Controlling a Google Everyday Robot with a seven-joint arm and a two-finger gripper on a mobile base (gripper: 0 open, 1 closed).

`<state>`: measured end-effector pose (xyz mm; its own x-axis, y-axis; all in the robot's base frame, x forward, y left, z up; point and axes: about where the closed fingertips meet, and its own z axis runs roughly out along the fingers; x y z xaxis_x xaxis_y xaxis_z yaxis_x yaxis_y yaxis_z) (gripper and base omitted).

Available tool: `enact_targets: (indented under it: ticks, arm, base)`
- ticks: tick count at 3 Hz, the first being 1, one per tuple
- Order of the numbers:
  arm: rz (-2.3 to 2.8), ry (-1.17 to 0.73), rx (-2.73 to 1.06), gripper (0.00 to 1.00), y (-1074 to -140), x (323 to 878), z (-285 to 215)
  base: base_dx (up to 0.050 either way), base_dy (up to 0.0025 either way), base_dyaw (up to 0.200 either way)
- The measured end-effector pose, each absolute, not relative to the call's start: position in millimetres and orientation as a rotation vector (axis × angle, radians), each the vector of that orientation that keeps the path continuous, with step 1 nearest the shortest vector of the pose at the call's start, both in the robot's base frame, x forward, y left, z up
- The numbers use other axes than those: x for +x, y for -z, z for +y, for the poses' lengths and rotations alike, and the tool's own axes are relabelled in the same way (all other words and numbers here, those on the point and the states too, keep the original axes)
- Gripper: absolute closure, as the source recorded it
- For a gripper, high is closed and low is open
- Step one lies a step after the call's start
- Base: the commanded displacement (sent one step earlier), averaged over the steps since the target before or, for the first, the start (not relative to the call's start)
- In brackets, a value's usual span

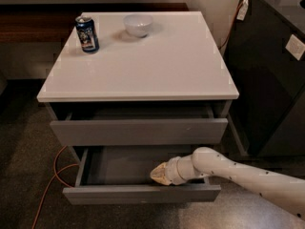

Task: Open middle drawer

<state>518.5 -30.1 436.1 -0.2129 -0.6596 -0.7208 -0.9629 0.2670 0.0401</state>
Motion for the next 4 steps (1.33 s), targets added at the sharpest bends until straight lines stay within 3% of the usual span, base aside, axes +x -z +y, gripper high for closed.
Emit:
enact_targets:
  ticks: [4]
  arm:
    - [1.967,-0.750,-1.490,1.00,-413.4,498.3,-15.3]
  base:
    - [0.000,0.00000,0.000]
